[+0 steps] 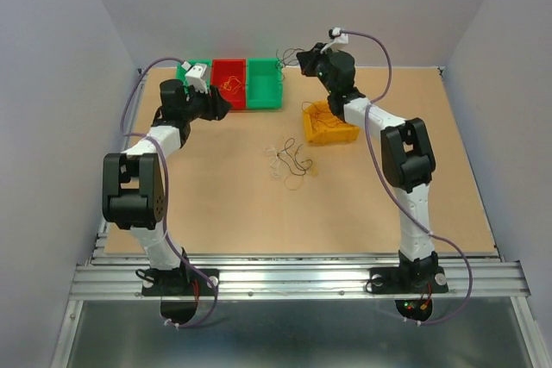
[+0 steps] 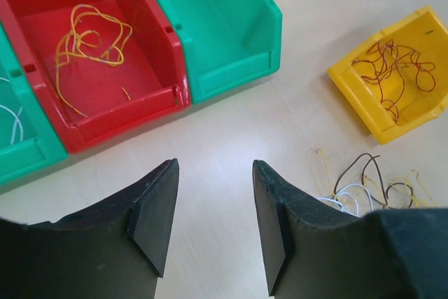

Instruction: Untangle the cables

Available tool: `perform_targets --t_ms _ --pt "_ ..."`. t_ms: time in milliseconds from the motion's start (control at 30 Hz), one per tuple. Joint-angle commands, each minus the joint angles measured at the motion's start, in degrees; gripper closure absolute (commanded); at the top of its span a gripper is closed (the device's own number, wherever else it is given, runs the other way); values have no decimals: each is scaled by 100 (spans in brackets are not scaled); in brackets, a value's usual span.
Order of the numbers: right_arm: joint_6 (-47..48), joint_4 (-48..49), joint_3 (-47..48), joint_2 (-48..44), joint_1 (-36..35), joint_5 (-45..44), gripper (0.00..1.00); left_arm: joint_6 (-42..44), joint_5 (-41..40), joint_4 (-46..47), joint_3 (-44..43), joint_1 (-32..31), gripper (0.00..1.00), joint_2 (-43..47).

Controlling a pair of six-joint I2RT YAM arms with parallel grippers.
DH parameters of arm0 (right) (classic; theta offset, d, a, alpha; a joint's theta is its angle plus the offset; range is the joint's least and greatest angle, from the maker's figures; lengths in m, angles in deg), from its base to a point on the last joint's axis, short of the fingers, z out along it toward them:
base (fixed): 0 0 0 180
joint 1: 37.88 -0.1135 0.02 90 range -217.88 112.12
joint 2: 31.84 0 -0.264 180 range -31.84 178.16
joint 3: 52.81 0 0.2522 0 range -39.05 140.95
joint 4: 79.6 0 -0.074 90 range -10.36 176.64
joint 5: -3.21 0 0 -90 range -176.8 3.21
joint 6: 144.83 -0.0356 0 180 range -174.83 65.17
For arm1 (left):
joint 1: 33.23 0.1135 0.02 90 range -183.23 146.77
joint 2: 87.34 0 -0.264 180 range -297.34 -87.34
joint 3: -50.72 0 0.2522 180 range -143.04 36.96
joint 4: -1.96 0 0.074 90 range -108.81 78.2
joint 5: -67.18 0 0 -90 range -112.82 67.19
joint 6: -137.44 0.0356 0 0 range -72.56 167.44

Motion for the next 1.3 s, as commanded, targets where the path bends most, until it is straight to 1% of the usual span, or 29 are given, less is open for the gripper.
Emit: perform_targets --t_ms 0,133,233,333,433,500,667,733,867,900,1000,1100,1133,1267 --pt "246 -62 727 261 -138 179 99 153 -175 79 -278 -59 43 109" --pt "211 -89 974 568 -155 328 100 206 -220 88 -173 -59 43 241" --pt "324 -115 1010 622 -260 303 100 215 -272 88 -76 -59 43 373" --pt "657 -299 1018 648 -444 -66 99 215 -316 88 3 -59 43 478" --pt "1000 -475 1097 710 -629 -662 99 215 -334 88 47 -59 43 549" --pt "1115 -563 1185 850 -691 -813 99 215 -351 88 73 -59 43 592" --pt "1318 -792 1790 1272 -744 -1016 100 215 -387 88 135 -59 43 689" --pt "1431 -801 1975 1525 -779 -1077 99 356 -422 79 152 -59 43 707" --pt "1616 -1011 2617 2010 -849 -1244 99 382 -483 88 187 -59 43 751" --pt "1669 -1090 2853 2080 -867 -1427 99 391 -492 88 188 -59 43 777" --pt "1871 -1126 3074 2239 -929 -1692 96 408 -518 88 214 -59 43 795" --pt "1933 -1126 3075 2213 -955 -1737 85 400 -519 88 214 -59 43 804" --pt "1942 -1117 2979 2178 -955 -1702 77 408 -527 97 214 -59 43 804" --pt "1968 -933 2575 1871 -982 -1570 75 426 -545 88 231 -59 43 830"
